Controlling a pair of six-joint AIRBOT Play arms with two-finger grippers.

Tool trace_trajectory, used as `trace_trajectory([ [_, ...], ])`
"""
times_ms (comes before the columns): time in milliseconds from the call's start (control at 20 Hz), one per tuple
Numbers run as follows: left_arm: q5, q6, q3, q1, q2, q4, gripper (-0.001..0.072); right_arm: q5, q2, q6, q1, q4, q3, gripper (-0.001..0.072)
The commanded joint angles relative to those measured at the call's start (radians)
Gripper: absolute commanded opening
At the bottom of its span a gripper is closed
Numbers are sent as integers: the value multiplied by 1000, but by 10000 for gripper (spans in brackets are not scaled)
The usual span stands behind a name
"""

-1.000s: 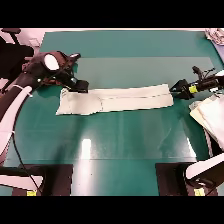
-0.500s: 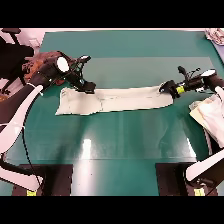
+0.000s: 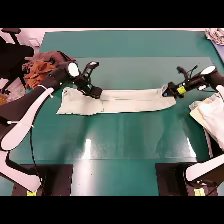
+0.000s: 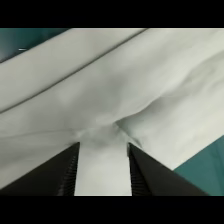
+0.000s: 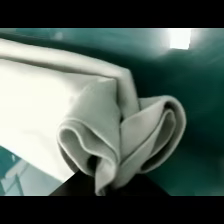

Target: Fold the shirts.

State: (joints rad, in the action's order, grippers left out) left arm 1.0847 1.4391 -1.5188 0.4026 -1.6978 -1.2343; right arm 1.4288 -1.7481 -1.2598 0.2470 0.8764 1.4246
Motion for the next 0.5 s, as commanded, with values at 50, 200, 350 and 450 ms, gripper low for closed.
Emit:
trace_trajectory([
  [50, -29, 0, -1, 43, -42, 16, 350, -11, 171, -170, -95, -22, 1, 26],
  [200, -57, 0, -1, 67, -45, 35, 350, -76, 240, -263, -195, -21, 16, 26],
  [350, -71, 0, -1, 79, -45, 39, 350, -90, 248, -372, -292, -21, 119, 26],
  [450, -71, 0, -1, 79, -45, 37, 350, -122, 248, -459, -357, -21, 200, 25],
])
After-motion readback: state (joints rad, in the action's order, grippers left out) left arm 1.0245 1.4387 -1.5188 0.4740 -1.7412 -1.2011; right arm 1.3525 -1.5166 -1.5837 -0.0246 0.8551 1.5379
